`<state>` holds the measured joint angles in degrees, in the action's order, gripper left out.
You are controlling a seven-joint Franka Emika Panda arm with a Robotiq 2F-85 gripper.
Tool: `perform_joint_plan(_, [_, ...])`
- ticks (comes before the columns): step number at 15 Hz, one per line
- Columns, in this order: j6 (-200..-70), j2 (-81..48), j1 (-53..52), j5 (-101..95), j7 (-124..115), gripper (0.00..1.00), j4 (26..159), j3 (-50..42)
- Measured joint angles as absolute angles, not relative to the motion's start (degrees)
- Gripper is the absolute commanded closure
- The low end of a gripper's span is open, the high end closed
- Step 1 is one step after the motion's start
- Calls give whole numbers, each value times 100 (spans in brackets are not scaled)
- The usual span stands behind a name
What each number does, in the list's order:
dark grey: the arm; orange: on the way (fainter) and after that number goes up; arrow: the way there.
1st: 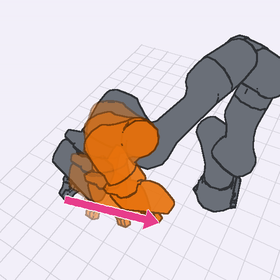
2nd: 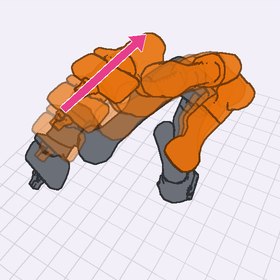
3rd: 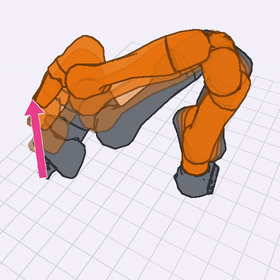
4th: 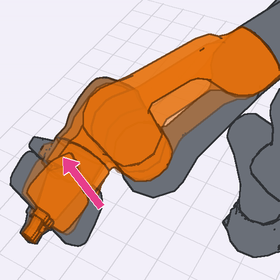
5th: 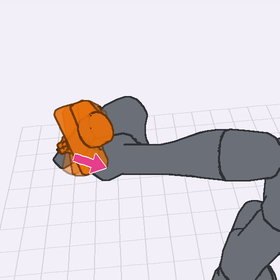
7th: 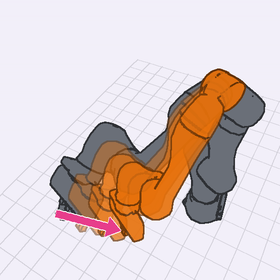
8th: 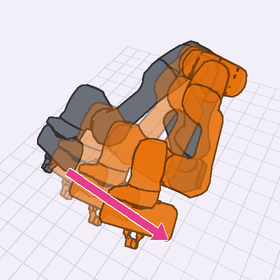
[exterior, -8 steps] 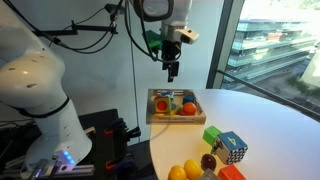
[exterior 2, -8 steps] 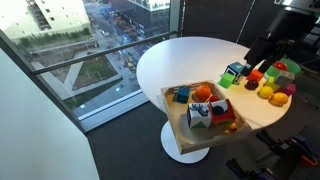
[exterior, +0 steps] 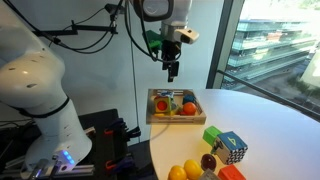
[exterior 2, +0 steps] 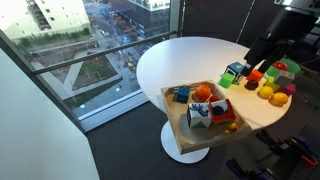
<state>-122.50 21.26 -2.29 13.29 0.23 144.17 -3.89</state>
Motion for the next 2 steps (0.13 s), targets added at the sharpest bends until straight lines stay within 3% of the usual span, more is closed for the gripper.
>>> perform_joint_plan(2, [-12250, 2126, -229, 1329, 23, 0, 14417, -389])
